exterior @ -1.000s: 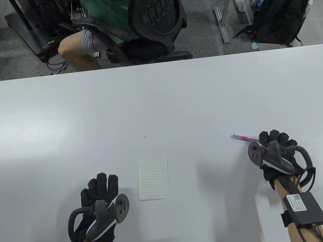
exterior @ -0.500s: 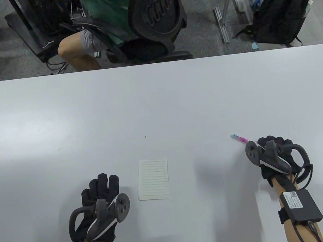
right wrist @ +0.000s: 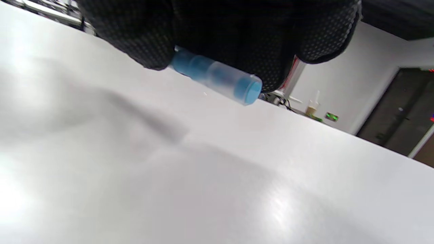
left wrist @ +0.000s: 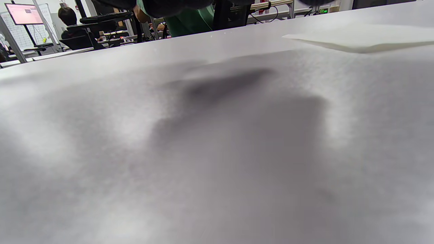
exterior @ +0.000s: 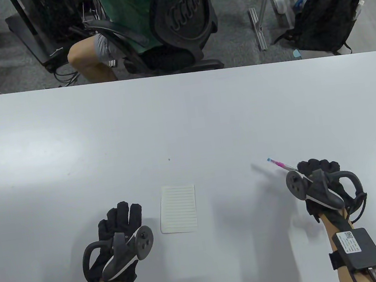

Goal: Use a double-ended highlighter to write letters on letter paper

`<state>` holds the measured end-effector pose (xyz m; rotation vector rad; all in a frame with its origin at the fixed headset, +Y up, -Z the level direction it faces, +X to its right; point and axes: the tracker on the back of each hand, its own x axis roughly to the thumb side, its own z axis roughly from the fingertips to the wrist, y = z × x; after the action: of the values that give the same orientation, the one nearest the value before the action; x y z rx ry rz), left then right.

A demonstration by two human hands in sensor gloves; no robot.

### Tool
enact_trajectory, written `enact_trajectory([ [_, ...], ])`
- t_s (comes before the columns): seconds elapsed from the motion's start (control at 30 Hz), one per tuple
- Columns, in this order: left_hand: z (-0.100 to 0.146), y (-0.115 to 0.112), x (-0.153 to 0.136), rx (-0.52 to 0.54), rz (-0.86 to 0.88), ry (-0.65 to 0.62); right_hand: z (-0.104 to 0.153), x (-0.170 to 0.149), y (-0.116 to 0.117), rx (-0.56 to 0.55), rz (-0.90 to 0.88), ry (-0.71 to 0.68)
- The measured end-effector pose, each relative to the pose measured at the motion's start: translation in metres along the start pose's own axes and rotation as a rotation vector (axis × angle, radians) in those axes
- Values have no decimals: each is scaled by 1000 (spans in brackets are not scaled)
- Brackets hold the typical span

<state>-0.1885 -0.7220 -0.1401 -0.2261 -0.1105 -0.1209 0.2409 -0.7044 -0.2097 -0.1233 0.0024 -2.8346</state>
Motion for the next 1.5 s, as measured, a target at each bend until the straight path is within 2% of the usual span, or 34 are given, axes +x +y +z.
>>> enact_trajectory([
  [0.3, 6, 6, 16, 25, 14, -57, 41, 60, -29, -118, -46, -154],
  [0.7, 16, 18, 47, 61, 22, -163, 66, 135, -45, -176, -32, -351],
  [1.17, 20, 20, 87, 75, 6, -291, 81, 178, -50, -222, -17, -513],
  [1.5, 21, 19, 93, 99, -38, -306, 87, 186, -55, -263, -51, -559],
])
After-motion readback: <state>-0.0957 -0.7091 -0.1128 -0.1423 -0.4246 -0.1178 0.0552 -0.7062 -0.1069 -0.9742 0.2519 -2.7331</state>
